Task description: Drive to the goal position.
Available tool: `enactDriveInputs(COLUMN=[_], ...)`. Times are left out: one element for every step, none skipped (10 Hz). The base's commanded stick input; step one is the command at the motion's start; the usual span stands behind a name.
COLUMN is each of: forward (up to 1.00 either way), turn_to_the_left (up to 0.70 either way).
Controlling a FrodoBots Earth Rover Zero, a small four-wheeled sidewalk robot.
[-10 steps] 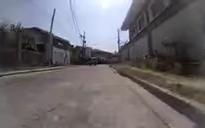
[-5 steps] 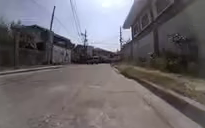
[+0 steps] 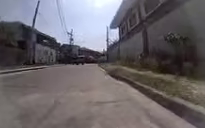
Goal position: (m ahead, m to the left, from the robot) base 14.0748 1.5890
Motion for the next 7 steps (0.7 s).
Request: enactDriveInputs(forward=[1.0,1.0,1.0,1.0,1.0,1.0,1.0], turn_to_the_left=[0.0,0.0,0.0,0.0,0.0,0.0,0.0])
